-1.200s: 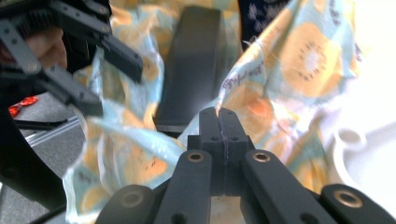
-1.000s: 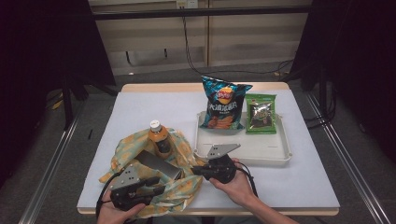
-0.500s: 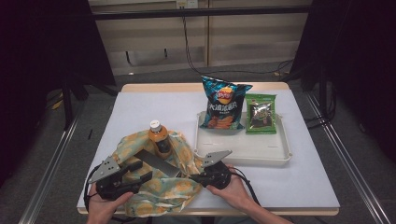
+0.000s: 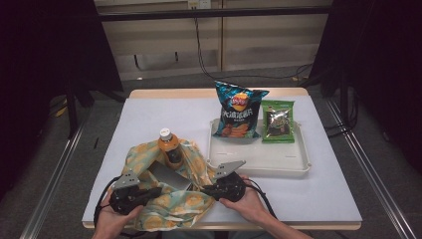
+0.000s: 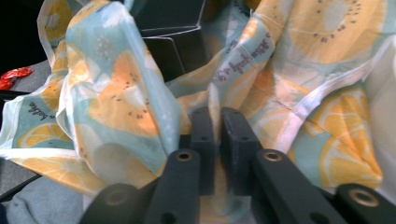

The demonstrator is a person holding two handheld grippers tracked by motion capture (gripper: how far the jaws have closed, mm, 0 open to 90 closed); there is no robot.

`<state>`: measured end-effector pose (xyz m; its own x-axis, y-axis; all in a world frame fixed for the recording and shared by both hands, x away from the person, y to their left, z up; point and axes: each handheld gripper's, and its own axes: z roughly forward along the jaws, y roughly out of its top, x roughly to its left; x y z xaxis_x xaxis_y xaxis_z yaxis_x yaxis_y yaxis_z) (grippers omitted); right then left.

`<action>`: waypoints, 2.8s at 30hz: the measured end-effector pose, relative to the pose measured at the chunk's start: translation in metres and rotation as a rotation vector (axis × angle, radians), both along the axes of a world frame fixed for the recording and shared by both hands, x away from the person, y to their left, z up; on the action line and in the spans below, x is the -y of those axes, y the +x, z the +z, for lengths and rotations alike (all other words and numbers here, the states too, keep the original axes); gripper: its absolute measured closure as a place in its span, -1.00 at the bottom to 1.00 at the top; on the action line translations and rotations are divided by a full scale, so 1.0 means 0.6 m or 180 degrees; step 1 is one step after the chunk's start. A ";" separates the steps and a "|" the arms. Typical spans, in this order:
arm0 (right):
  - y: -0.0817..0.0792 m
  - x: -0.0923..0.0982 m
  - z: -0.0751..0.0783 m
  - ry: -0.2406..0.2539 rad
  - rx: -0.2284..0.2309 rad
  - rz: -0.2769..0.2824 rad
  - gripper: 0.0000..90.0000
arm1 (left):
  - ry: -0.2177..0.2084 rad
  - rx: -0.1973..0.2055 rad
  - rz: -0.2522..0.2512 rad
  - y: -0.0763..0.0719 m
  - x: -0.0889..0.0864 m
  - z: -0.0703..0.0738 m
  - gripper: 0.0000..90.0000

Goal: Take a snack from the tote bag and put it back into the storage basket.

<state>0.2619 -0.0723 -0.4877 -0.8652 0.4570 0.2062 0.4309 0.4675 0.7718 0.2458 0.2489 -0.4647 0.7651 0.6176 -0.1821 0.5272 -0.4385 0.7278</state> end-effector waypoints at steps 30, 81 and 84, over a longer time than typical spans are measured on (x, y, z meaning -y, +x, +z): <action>0.026 -0.036 0.117 0.0618 0.0361 -0.0037 0.26 | -0.0575 0.0506 0.0026 -0.007 -0.015 0.030 0.31; 0.060 -0.143 0.030 -0.0100 0.0096 0.0031 -0.05 | 0.0061 0.0001 -0.0683 -0.019 0.036 -0.003 0.51; 0.065 -0.139 0.038 -0.0069 0.0062 0.0029 -0.04 | -0.0030 0.0021 -0.0676 -0.020 0.038 0.000 0.45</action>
<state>0.3011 0.0110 -0.4652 -0.8731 0.4533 0.1794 0.4115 0.4879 0.7698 0.2338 0.2264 -0.4645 0.8791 0.4406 -0.1816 0.4189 -0.5326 0.7355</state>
